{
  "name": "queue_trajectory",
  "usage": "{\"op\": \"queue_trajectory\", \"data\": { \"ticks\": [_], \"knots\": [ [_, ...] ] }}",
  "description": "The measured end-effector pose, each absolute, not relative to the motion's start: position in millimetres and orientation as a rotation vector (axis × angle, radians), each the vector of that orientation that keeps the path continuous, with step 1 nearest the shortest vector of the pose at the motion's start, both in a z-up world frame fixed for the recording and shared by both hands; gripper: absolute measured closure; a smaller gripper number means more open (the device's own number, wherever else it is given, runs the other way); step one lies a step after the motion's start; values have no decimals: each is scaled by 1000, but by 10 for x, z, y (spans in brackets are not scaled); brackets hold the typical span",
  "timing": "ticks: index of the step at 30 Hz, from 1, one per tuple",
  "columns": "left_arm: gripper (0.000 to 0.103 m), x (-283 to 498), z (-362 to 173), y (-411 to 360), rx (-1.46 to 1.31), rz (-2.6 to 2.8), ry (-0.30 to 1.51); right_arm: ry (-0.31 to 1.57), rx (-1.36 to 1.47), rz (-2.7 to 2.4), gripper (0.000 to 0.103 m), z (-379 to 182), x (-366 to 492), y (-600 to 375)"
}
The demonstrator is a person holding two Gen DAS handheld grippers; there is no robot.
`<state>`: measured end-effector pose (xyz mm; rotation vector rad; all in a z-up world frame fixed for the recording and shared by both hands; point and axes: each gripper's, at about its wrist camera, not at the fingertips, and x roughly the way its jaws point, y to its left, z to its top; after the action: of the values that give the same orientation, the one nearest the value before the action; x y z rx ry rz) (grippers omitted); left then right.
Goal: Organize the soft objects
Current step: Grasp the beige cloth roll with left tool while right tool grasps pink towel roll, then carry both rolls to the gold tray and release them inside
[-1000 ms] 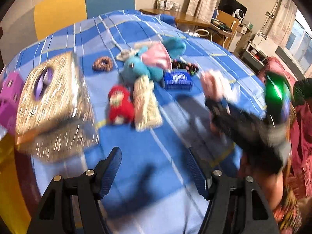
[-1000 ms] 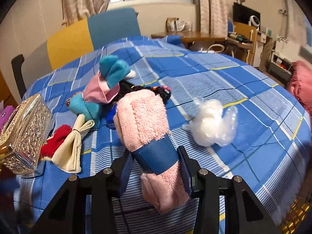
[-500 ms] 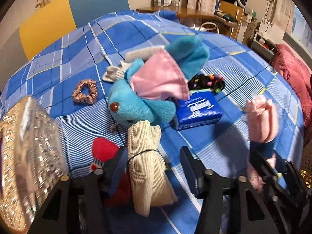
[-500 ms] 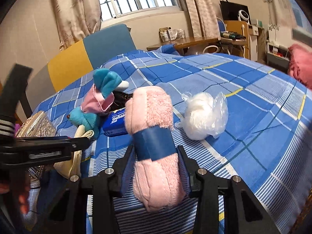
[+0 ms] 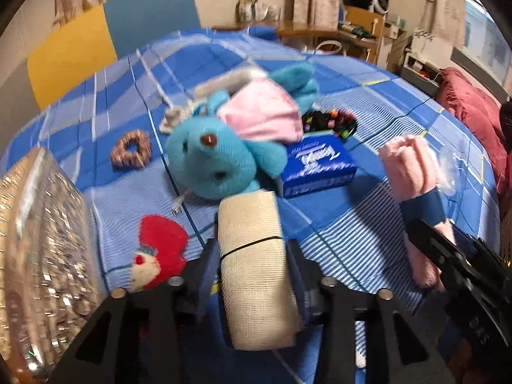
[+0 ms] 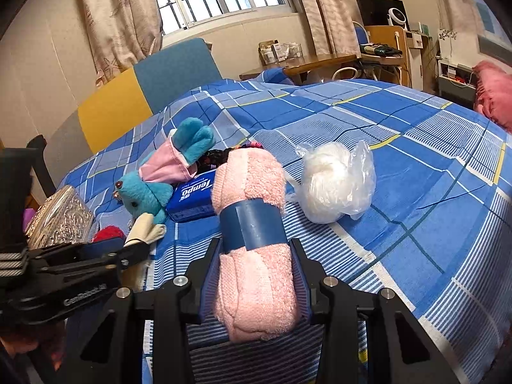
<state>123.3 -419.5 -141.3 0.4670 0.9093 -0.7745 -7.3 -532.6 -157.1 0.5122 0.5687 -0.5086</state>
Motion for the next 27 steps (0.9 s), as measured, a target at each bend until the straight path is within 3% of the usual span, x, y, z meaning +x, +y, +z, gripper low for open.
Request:
{"op": "queue_trajectory", "data": {
  "ticks": [5, 11, 27],
  "knots": [
    [60, 1124, -1503, -4257, 543, -745, 861, 578, 509, -515, 61, -1580, -54, -5324],
    [62, 1018, -1349, -4032, 429, -768, 886, 592, 500, -524, 61, -1591, -22, -5321],
    [62, 496, -720, -2694, 264, -842, 843, 627, 386, -577, 65, -1540, 36, -5169]
  ]
}}
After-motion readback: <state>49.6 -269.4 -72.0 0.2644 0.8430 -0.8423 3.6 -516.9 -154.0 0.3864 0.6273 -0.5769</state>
